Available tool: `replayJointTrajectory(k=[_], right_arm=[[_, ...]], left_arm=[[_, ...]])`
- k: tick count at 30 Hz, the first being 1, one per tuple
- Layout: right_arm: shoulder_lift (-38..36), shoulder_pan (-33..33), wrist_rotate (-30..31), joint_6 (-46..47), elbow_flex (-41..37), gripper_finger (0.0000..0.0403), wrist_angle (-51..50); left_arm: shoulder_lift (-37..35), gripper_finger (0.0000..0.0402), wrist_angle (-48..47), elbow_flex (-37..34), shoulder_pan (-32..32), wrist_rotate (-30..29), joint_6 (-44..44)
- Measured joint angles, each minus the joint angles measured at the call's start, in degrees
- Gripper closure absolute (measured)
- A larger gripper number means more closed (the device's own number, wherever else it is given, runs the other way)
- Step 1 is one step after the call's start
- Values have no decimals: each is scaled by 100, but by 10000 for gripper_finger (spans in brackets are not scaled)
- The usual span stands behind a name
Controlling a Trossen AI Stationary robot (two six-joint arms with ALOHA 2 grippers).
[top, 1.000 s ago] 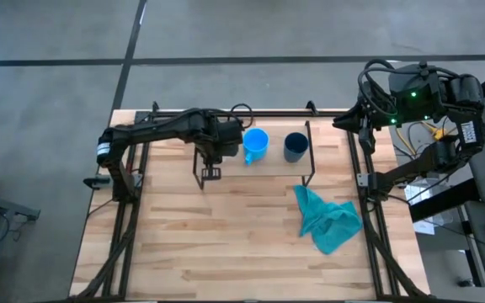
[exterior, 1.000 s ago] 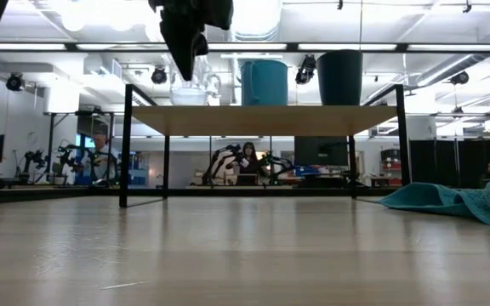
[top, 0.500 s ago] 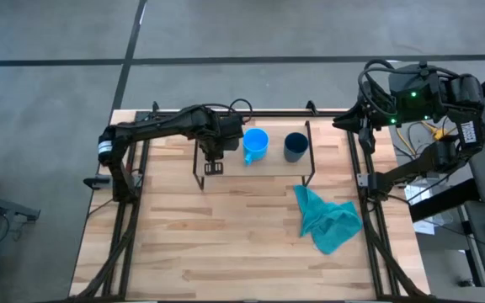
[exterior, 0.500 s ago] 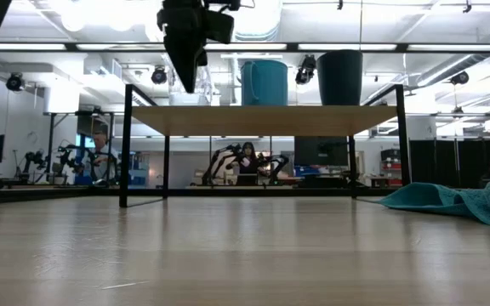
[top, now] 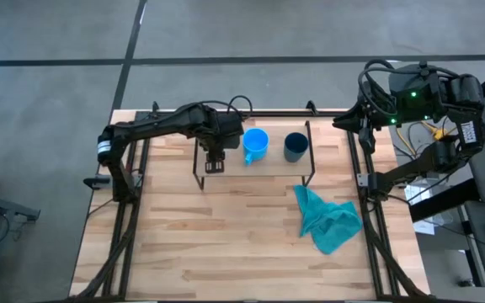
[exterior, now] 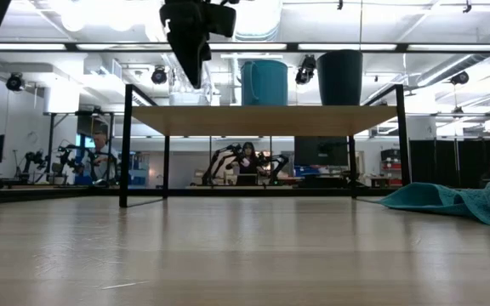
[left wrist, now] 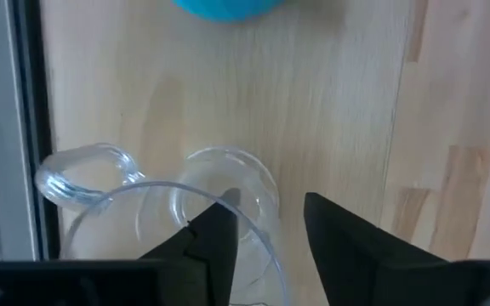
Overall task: Stack small to large cups/mugs on shelf
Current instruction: Put the transparent mug on the shelf, then return to Home Position
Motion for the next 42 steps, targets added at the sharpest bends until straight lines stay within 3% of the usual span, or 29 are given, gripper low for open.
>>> replayJointTrajectory(k=[11,18,27,32,42], right_arm=[[0,0,0,-4,-1,342,0],[0,0,0,-216,1,342,2],[0,0,0,-31,0,342,4],[2,0,-9,627,-1,342,4],[-359,0,11,271,-1,342,235]], left_arm=[[-215,278,-962,552,-14,-485,-58],[-743,278,-851,1009,-80,-450,-279],[-1467,278,-676,1830,-254,-342,-1995],[-2007,278,-691,1804,-262,-271,-1993],[-2984,278,-641,1694,-267,-273,-2430]])
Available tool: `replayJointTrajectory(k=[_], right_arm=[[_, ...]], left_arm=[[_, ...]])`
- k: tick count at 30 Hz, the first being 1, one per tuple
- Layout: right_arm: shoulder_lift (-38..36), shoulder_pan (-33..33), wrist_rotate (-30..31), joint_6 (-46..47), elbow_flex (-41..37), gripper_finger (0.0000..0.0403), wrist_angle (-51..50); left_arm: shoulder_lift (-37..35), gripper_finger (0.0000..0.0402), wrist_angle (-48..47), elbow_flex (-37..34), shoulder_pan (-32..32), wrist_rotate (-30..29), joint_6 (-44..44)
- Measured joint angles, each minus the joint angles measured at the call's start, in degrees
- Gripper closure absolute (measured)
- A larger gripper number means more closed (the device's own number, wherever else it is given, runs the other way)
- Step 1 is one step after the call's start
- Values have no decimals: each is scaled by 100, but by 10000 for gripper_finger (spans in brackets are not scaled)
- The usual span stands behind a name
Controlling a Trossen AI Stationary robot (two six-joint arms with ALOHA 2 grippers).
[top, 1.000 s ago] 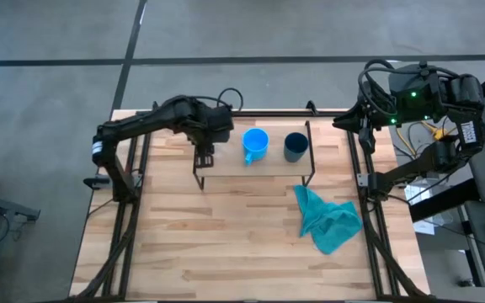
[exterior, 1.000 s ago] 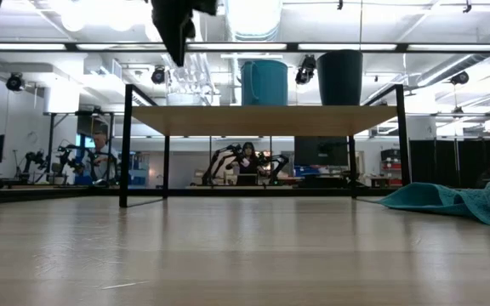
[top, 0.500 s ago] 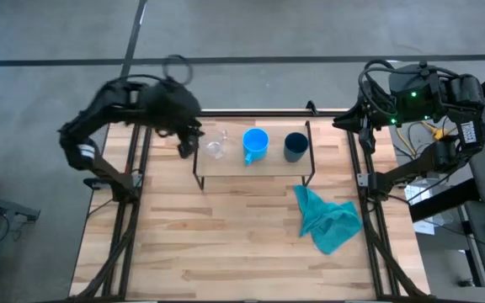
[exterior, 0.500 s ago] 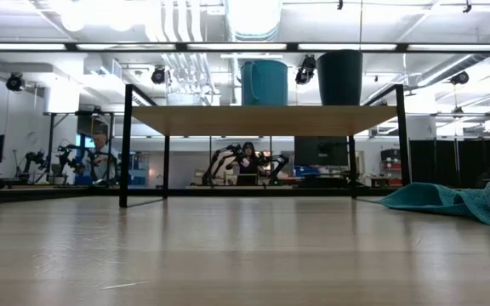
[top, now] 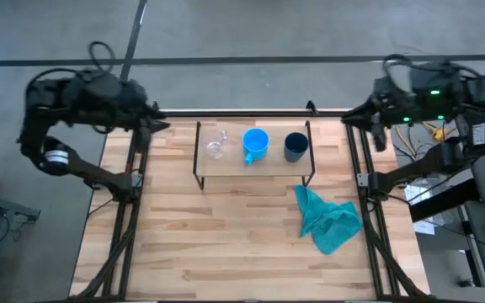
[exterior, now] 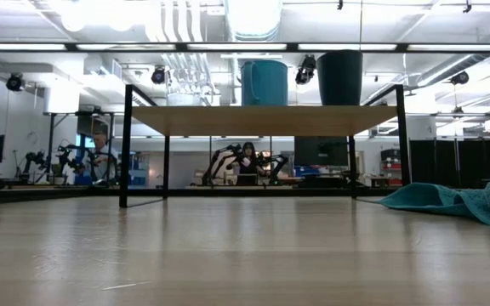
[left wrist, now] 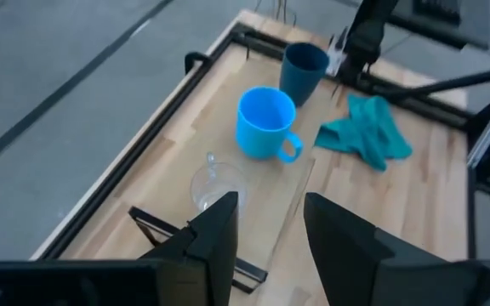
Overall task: Stack small to large cups/mugs on shelf
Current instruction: Return to Home Position
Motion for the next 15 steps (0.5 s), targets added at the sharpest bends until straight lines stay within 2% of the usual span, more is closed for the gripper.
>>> replayJointTrajectory(k=[7,10,15], right_arm=[[-731,2,0,-20,-58,342,76],[-1089,2,0,-98,-185,342,77],[-1798,2,0,-140,-628,342,76]], left_arm=[[-780,278,87,-478,0,-68,-193],[-1095,278,216,-906,0,-265,-376],[-2047,278,299,-1791,-2,-617,-642]])
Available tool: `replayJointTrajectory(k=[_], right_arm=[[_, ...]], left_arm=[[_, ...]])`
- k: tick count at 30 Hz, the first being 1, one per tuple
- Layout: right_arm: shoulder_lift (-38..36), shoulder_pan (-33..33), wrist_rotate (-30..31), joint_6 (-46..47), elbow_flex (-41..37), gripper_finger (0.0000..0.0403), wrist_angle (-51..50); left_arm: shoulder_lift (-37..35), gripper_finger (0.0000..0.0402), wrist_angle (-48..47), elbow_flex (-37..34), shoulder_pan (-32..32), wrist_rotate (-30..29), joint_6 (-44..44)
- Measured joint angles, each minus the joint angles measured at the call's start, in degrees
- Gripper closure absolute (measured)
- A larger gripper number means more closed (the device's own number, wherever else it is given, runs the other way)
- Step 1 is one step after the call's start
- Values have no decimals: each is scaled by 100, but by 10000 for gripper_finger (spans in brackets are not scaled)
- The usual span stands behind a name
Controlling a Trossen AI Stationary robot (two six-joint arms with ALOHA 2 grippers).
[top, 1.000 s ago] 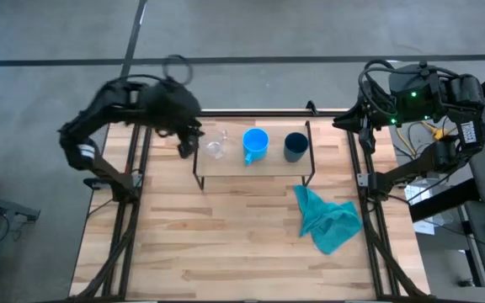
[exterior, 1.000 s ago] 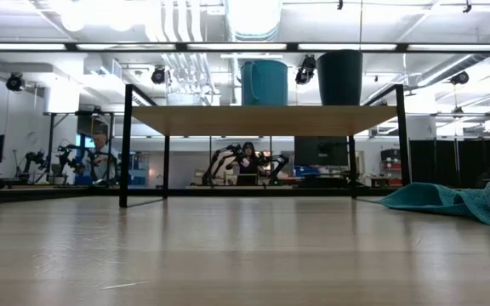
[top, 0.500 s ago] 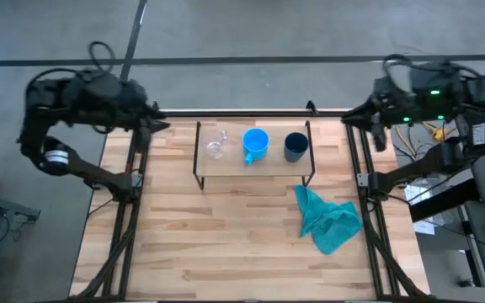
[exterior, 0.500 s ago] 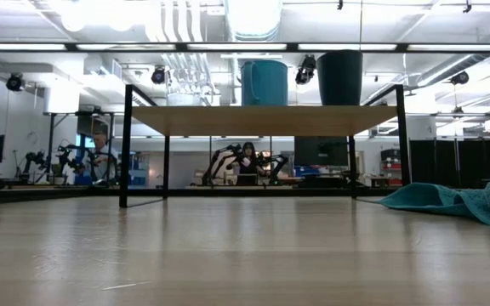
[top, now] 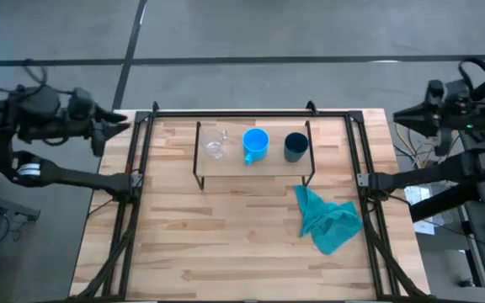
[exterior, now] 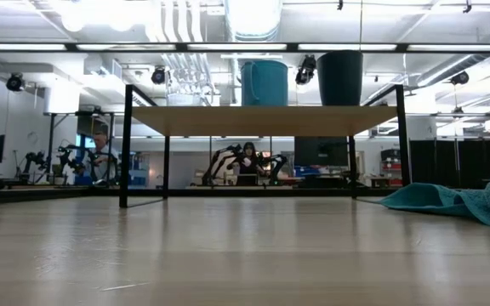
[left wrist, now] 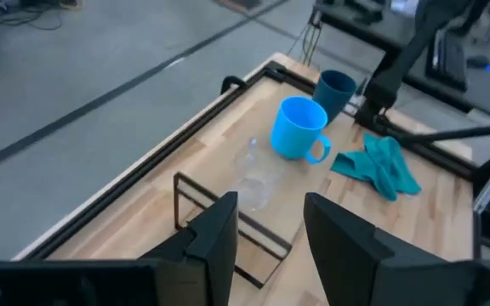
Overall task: Stack small to large cups/mugs on shelf
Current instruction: Return to Home Position
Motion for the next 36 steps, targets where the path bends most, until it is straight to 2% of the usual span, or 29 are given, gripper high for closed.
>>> replayJointTrajectory(k=[4,8,13,17,22,25,27,30,32,34,36], right_arm=[[-629,-2,93,5,-592,342,-2],[-1331,-2,248,156,-1386,342,65],[-2245,-2,293,128,-2697,342,864],[-2977,-2,20,-77,-3766,342,1553],[-3861,-2,-559,-284,-5046,342,2440],[-4434,-2,-678,-284,-5762,342,2903],[-4827,-2,-769,-284,-6208,342,3226],[-5364,-4,-1164,-310,-6826,342,3770],[-5346,-3,-1361,-322,-6996,342,3917],[-5210,-4,-1430,-315,-7091,342,3869],[-5084,4,-1485,-370,-7203,342,4100]], left_arm=[[-940,278,273,-907,0,-4,-152],[-1995,278,1067,-2131,0,42,-146],[-3207,278,2346,-3940,0,633,-138],[-3919,278,3268,-5320,0,1080,-98],[-4789,278,4666,-6606,0,1209,42],[-4913,278,5138,-7076,0,1226,47],[-4894,278,5095,-7138,0,1271,36],[-4700,278,5541,-7272,0,1290,18],[-4717,278,5631,-7466,0,1391,20],[-4734,278,6470,-7594,-8,1484,105],[-4904,278,6757,-7771,0,1617,258]])
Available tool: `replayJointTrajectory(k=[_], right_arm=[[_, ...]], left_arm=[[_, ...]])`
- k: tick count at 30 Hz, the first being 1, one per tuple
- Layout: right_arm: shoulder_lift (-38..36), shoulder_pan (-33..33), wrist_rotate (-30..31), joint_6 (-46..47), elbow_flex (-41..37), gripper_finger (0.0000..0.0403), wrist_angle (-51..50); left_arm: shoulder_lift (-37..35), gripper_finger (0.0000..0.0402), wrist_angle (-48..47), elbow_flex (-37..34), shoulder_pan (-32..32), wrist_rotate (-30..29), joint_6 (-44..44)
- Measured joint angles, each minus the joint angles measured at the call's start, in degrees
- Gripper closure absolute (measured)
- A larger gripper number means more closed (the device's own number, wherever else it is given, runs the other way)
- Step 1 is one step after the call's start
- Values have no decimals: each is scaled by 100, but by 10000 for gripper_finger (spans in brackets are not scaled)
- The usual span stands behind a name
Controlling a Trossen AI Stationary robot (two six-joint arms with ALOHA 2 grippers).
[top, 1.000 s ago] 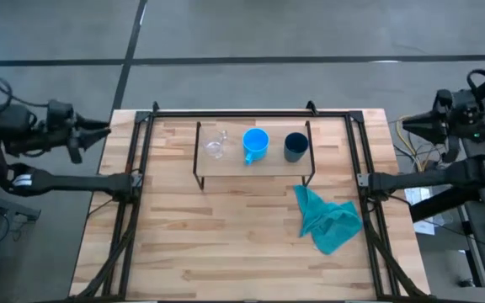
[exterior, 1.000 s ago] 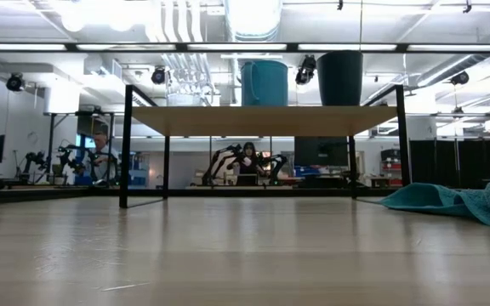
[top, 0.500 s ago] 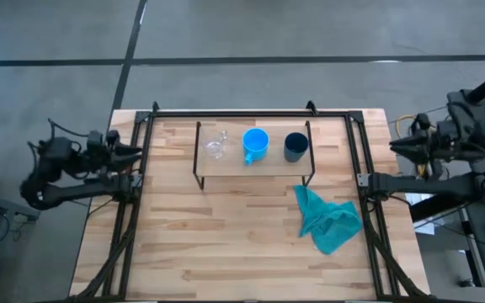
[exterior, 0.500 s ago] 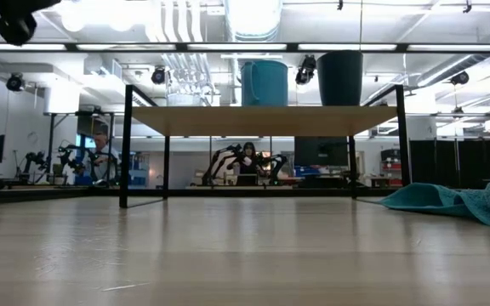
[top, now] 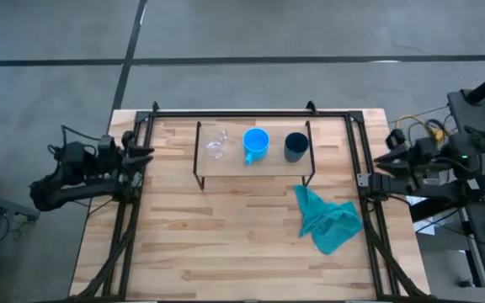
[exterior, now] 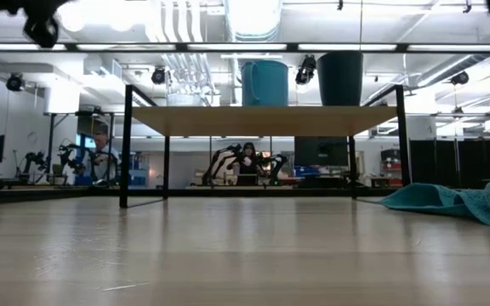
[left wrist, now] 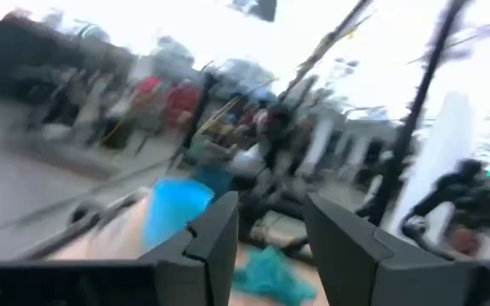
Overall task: Stack small to large cups/mugs on shelf
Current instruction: Return to Home Position
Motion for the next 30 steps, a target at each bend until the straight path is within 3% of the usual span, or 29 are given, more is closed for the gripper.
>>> replayJointTrajectory(k=[10,18,30], right_arm=[[-226,-6,-279,-178,-936,342,1152],[-207,-6,-280,227,-1141,342,1503],[-199,-4,-425,215,-1657,342,2246]], left_arm=[[110,278,645,-563,-1,190,-374],[135,278,1895,-1346,-2,324,-405],[136,278,2756,-2204,-4,651,-846]])
